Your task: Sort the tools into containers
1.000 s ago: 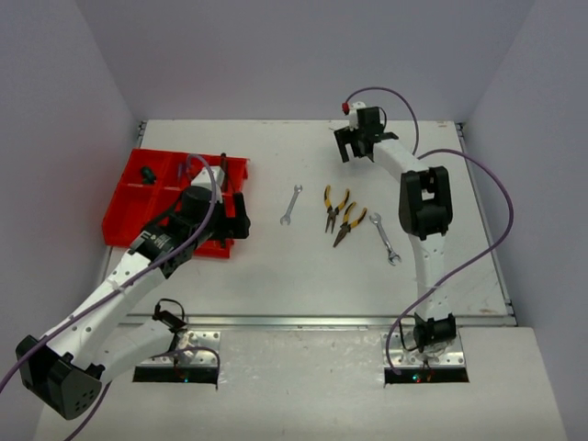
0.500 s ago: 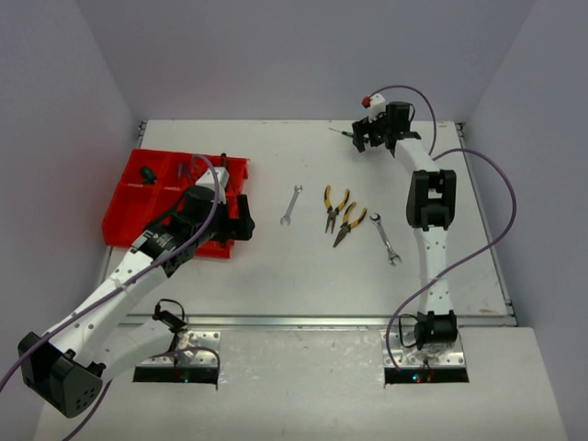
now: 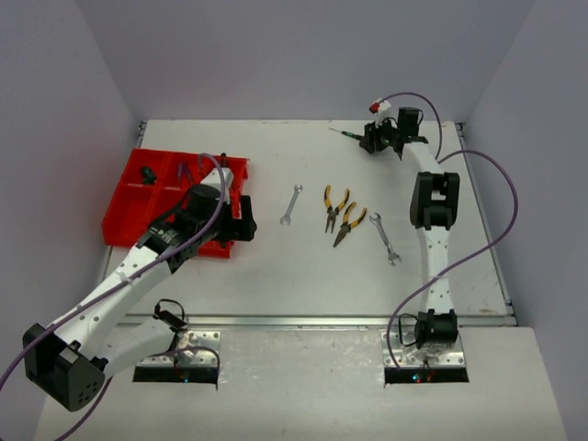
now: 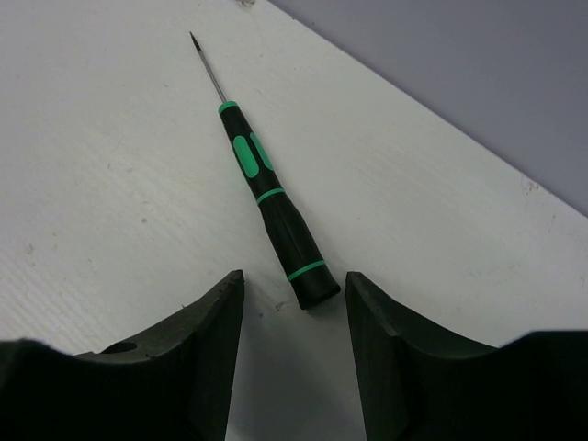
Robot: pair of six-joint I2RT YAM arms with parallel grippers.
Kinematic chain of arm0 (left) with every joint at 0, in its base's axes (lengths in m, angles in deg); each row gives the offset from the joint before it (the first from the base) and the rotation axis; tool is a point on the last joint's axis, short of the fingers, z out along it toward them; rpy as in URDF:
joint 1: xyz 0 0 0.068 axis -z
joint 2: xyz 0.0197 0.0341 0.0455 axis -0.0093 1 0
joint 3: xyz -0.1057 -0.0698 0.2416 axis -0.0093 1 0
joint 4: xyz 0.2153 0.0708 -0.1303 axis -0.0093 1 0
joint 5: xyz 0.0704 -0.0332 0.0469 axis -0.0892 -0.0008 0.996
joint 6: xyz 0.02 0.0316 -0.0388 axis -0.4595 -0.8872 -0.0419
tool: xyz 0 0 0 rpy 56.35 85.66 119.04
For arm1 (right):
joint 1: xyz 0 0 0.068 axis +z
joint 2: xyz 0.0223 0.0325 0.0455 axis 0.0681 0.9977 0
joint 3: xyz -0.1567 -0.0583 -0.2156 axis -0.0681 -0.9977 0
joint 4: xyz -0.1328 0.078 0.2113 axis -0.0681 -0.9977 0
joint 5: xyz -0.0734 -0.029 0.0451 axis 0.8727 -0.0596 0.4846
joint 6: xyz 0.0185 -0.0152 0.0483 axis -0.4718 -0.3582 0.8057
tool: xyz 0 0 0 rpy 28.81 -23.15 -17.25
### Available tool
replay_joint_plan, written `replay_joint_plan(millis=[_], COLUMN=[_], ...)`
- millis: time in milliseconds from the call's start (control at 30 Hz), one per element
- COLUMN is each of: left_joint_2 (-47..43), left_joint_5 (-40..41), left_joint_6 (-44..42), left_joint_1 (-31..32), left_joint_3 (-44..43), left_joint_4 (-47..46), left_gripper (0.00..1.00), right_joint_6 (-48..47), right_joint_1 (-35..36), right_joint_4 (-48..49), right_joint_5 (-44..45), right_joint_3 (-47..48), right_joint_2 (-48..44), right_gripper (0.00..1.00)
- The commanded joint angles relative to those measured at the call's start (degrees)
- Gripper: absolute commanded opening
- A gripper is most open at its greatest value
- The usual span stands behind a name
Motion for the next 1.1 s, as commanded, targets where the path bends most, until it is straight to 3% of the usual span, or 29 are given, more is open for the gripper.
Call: replay_joint_plan(millis=[0,133,233,333,533,733,867,967,1000,1067], left_joint_2=[-0.9,-1.0,-1.1,-1.3,-2.3,-3.5,-7.2,-10.5,-11.5,-15.6], left_joint_5=[-0.8,-1.0,-1.1,-1.2,-1.2,-3.8,-8.9,-13.4,-13.6,-14.9], left_joint_6=[-0.5,-0.6,-0.6,-0.6,-0.6,0.4,4.1,11.0,12.7,16.6], left_joint_1=[0.2,0.2,0.2,0.2,0.2,-1.3,-1.8,-1.8,-1.8,-1.7], left_joint_3=[0.0,-0.1,-0.1,-0.1,-0.1,-1.8,-2.8,-3.5,-3.2,1.0], left_joint_4=[-2.5,-2.5,-2.6,-2.6,-2.7,-2.9,-5.2,-7.8,-11.0,-19.8], left_gripper=[1.0,1.0,1.0,1.0,1.0,1.0,1.0,1.0,1.0,1.0], right_joint_6=[-4.2,-5.5,-6.2,-6.5,-4.5,7.6,18.1,30.3,33.4,42.0], right_joint_1=[2.7,3.3,3.5,4.1,7.1,12.3,15.9,17.4,18.2,19.3], right_joint_4=[-3.0,-3.9,-3.3,-1.8,-0.5,6.7,12.4,22.9,27.3,36.8], right_joint_5=[0.5,-1.2,-1.6,-0.8,-0.8,-0.9,-0.9,-2.6,-5.3,-7.3], right_joint_3=[2.5,2.4,-0.4,-5.5,-12.3,-24.1,-36.0,-51.2,-60.7,-69.4], right_joint_2=[0.7,0.4,-1.2,-3.5,-10.7,-27.1,-41.3,-54.6,-58.0,-65.5], right_gripper=[0.5,0.33,0.11,0.02,0.0,0.0,0.0,0.0,0.0,0.0])
